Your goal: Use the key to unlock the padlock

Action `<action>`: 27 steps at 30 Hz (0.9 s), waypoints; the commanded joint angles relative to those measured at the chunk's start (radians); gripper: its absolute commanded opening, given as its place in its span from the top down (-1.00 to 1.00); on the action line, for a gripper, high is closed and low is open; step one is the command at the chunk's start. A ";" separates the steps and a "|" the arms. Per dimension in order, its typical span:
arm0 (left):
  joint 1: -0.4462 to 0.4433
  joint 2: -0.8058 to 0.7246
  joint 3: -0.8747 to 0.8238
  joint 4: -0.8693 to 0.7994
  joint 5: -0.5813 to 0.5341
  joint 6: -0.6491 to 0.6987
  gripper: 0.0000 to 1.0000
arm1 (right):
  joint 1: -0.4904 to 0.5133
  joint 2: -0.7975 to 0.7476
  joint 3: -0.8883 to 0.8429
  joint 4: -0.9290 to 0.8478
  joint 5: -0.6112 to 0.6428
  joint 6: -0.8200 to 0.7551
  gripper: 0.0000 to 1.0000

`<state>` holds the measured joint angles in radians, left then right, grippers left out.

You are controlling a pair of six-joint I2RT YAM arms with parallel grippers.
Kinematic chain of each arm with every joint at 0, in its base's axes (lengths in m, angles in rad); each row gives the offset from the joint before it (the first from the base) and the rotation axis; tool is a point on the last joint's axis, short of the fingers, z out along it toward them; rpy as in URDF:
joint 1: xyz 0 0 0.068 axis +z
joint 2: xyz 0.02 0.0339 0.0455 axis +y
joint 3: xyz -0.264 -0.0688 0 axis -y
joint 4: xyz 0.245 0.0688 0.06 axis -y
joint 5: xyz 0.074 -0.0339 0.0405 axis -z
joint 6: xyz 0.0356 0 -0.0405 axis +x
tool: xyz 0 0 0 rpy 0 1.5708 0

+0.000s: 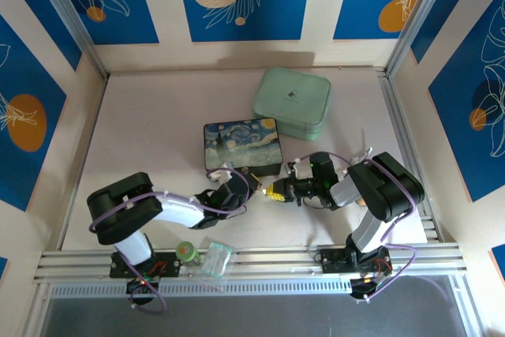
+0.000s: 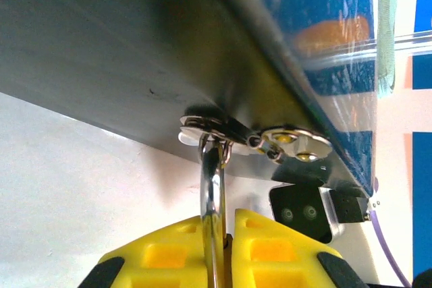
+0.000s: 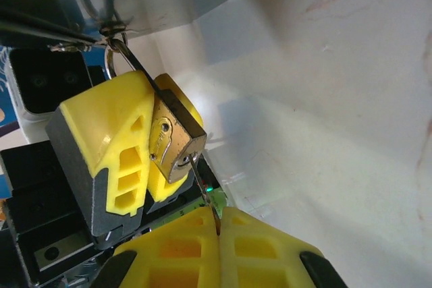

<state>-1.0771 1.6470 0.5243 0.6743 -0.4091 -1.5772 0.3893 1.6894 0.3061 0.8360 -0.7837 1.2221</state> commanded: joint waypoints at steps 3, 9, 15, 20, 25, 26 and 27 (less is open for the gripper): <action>-0.002 0.022 -0.009 0.166 0.095 -0.055 1.00 | -0.034 0.018 0.041 0.011 -0.034 -0.004 0.98; -0.002 0.028 -0.003 0.163 0.088 -0.049 1.00 | -0.008 0.022 0.053 0.013 -0.033 0.011 0.98; -0.001 0.034 -0.006 0.205 0.086 -0.054 1.00 | 0.012 0.044 0.057 0.037 -0.013 0.029 0.99; -0.001 0.037 -0.009 0.233 0.108 -0.062 1.00 | -0.006 0.075 0.063 0.062 0.000 0.037 0.99; -0.001 0.045 -0.021 0.280 0.116 -0.060 1.00 | -0.021 0.097 0.079 0.085 -0.011 0.051 0.99; -0.001 0.045 -0.020 0.277 0.118 -0.058 1.00 | -0.021 0.099 0.082 0.085 -0.012 0.051 0.99; -0.001 0.047 -0.018 0.275 0.119 -0.056 1.00 | -0.019 0.102 0.086 0.086 -0.012 0.055 0.99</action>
<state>-1.0622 1.6943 0.4957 0.8200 -0.3824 -1.6260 0.3725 1.7752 0.3614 0.8898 -0.8204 1.2636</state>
